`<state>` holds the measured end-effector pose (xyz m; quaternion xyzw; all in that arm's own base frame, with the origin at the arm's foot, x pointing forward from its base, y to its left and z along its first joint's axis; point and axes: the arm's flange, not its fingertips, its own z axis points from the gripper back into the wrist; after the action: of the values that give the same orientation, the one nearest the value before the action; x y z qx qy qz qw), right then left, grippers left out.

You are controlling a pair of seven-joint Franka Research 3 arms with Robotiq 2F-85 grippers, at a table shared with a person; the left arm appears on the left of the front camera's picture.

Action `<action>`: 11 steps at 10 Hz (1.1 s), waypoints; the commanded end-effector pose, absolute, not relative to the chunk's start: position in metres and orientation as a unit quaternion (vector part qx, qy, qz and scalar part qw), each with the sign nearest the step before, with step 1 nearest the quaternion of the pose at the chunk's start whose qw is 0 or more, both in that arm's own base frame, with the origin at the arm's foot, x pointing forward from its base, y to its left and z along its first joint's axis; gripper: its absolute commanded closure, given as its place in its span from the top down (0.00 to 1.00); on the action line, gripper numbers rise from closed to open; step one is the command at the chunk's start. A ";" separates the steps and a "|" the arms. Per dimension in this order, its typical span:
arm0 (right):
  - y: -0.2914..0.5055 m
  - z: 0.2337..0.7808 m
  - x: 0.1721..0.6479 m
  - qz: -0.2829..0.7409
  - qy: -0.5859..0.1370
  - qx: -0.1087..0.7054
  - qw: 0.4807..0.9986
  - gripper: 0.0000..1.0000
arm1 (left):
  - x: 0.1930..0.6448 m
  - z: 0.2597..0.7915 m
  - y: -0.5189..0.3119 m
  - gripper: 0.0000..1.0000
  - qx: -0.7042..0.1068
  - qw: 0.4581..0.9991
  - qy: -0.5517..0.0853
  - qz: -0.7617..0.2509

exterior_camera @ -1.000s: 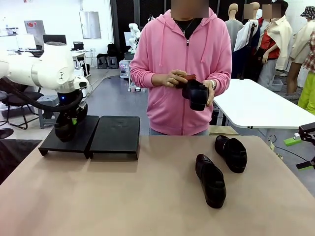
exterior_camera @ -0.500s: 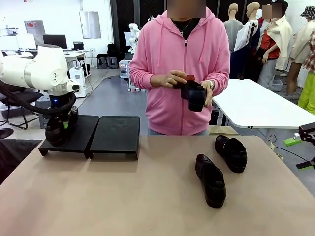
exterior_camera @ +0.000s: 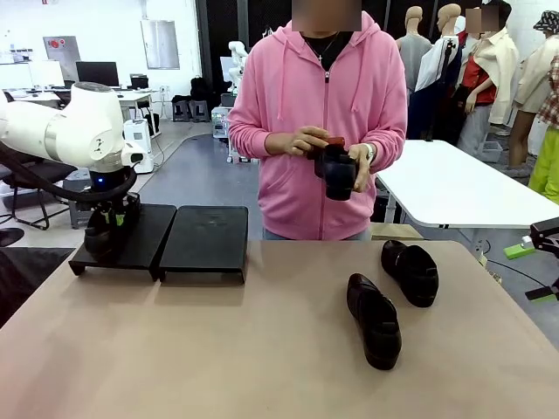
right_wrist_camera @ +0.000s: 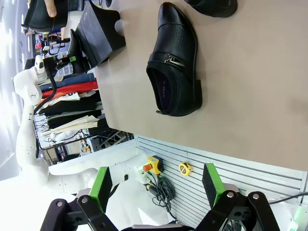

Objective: Organize the shoes by placing them on the stand.
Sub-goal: Place the Shoe from the middle of the table onto the Shoes Stand.

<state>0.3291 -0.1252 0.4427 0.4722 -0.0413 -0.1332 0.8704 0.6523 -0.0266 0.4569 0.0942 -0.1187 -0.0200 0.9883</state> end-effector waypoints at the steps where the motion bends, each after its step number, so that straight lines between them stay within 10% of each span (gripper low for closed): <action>1: -0.124 0.449 0.331 -0.142 -0.044 0.483 0.863 1.00 | 0.639 0.455 -0.025 1.00 0.121 0.983 -0.139 0.001; 5: -0.124 0.449 0.331 -0.142 -0.044 0.483 0.863 1.00 | 0.587 0.489 -0.034 1.00 0.107 0.979 -0.171 -0.015; 11: -0.124 0.449 0.331 -0.142 -0.044 0.483 0.863 1.00 | 0.368 0.526 -0.056 1.00 -0.236 0.958 -0.035 -0.158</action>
<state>0.3294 -0.1247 0.4427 0.4720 -0.0408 -0.1327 0.8706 0.3869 -0.0863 0.5341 -0.2063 -0.0584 -0.1680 0.9622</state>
